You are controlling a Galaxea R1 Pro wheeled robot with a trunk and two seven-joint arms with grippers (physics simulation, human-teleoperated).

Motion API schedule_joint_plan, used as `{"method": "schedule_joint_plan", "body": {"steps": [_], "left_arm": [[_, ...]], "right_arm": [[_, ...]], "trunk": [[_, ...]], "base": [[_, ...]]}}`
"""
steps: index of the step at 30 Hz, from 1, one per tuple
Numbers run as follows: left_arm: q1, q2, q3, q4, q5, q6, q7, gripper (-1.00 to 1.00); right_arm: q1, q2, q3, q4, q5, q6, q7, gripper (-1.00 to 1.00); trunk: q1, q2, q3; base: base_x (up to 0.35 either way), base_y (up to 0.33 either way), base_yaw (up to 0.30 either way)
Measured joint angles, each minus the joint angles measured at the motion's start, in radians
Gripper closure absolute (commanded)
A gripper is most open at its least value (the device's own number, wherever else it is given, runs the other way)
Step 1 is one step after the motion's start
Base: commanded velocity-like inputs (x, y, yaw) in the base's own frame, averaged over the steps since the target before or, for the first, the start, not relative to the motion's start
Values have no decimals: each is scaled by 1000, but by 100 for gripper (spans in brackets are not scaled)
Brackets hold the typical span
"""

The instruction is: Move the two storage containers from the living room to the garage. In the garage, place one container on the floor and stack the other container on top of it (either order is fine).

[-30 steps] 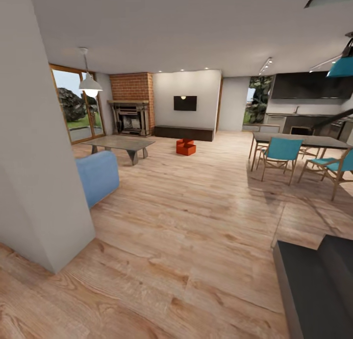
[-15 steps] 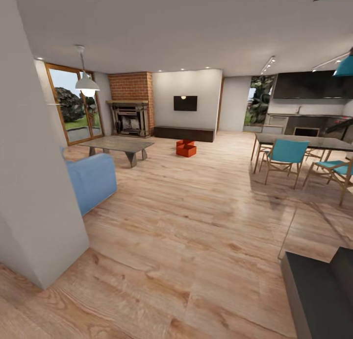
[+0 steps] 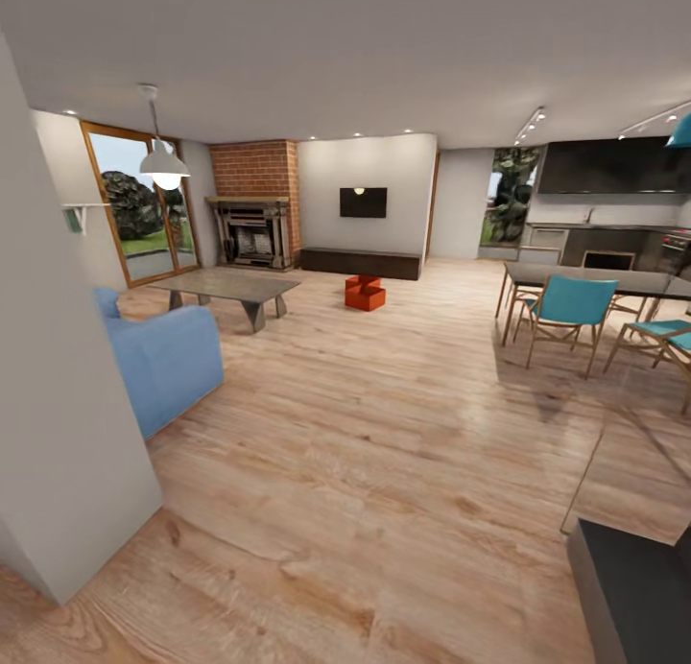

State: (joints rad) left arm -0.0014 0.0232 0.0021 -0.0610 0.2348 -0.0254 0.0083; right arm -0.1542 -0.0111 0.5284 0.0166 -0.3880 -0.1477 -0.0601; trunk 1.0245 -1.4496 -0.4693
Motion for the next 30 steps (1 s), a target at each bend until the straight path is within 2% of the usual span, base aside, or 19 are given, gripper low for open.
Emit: {"method": "schedule_joint_plan", "body": {"steps": [30], "left_arm": [[0,-1,-2,0,-1,-1,0,-100]], "right_arm": [[0,0,0,0,0,0,2,-100]], "trunk": [[0,0,0]], "base": [[326,0,0]]}}
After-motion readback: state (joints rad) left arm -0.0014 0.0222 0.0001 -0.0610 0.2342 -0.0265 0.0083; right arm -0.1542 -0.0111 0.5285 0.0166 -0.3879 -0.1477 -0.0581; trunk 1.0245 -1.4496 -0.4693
